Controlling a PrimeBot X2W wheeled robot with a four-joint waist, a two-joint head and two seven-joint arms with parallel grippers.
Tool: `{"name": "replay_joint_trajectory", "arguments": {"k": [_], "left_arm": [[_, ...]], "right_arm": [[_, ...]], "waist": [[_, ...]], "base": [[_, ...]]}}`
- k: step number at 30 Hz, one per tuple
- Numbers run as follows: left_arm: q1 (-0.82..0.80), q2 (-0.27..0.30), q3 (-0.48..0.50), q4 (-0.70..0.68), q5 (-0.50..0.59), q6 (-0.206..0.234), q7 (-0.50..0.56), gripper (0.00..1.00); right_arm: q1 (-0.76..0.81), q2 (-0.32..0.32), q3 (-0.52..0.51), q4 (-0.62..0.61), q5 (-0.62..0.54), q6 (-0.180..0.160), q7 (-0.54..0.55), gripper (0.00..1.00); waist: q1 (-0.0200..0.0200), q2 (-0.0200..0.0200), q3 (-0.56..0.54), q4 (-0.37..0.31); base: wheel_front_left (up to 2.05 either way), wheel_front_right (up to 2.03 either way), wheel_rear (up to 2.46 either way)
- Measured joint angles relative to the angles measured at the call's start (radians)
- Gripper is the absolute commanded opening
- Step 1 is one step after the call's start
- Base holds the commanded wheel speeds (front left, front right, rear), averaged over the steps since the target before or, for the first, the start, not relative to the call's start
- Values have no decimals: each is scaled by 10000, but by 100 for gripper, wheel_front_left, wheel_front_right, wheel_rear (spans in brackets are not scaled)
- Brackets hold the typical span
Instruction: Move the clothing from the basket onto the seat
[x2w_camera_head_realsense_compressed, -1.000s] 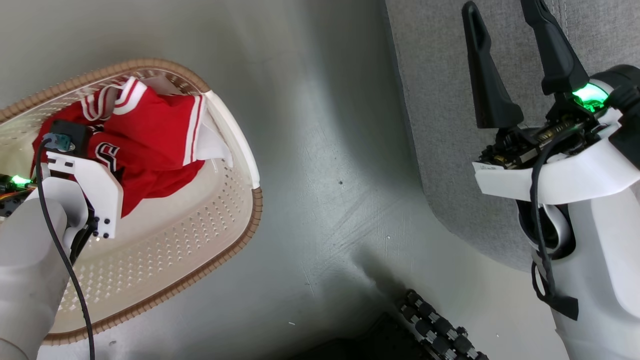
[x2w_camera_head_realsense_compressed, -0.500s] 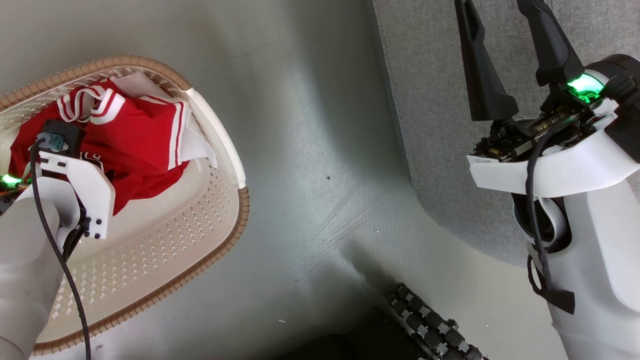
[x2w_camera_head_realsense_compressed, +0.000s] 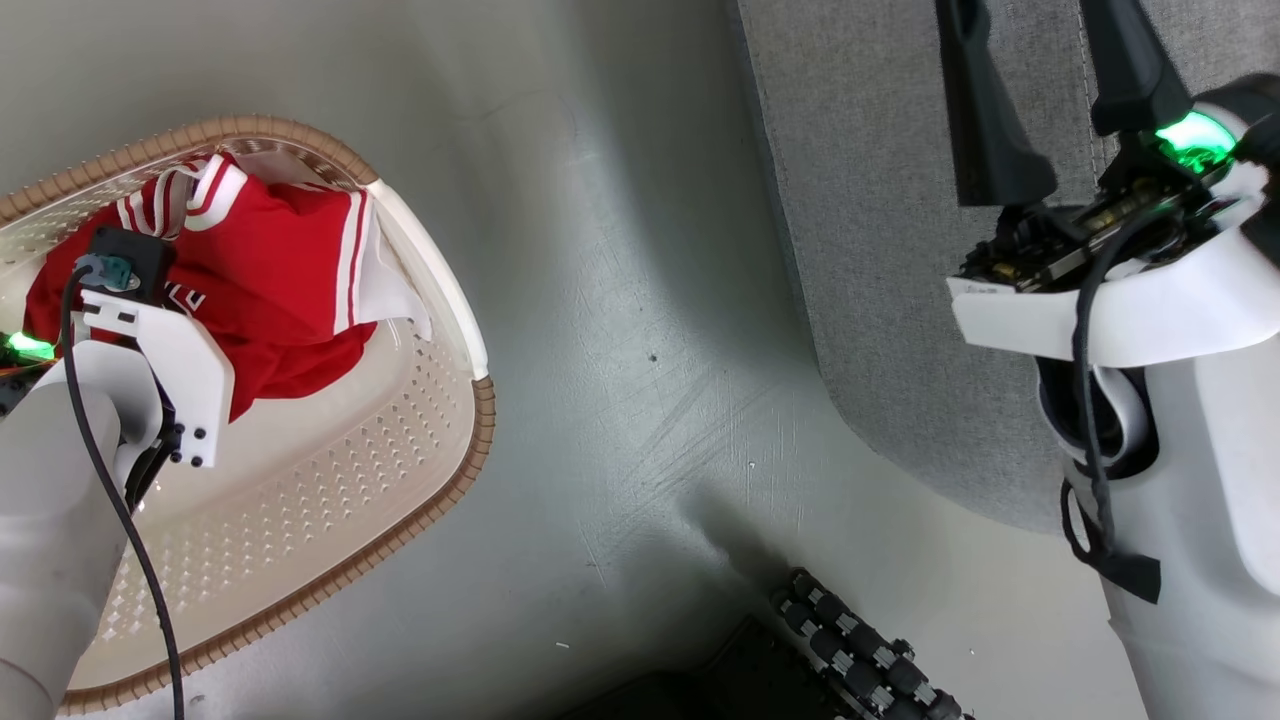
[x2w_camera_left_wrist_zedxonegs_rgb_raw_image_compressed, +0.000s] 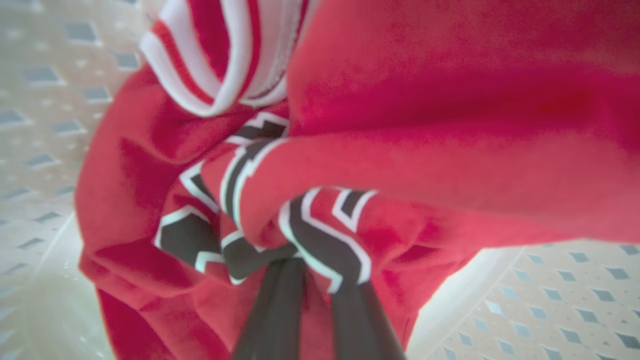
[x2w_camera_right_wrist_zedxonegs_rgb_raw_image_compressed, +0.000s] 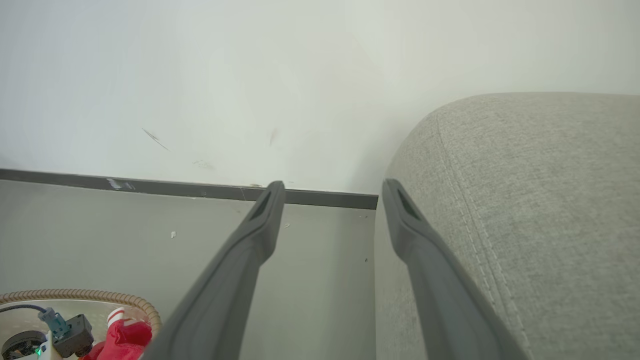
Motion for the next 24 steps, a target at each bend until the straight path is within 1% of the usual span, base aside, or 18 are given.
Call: {"name": "replay_joint_trajectory", "arguments": {"k": [2,6,19,24], "left_arm": [[-75,-33,-59,-10,69,-88,-102,0],[-138,-153,-100,-31,69,-119,-251,0],[-123,-199,-314,-125,155,-293,-819,0],[-47,-272,-282,-291,-54,-311,-1189,0]], "right_arm": [[-64,2,-81,-42,8,0,0,100],[-207,4,-215,-117,8,0,0,100],[-418,10,-796,-383,359,0,0,100],[-417,10,-963,-380,362,0,0,100]], "waist": [[0,0,-36,2],[0,0,-130,18],[0,0,-599,156],[0,0,-894,238]], "base": [[0,0,0],[0,0,0],[0,0,0],[0,0,0]]}}
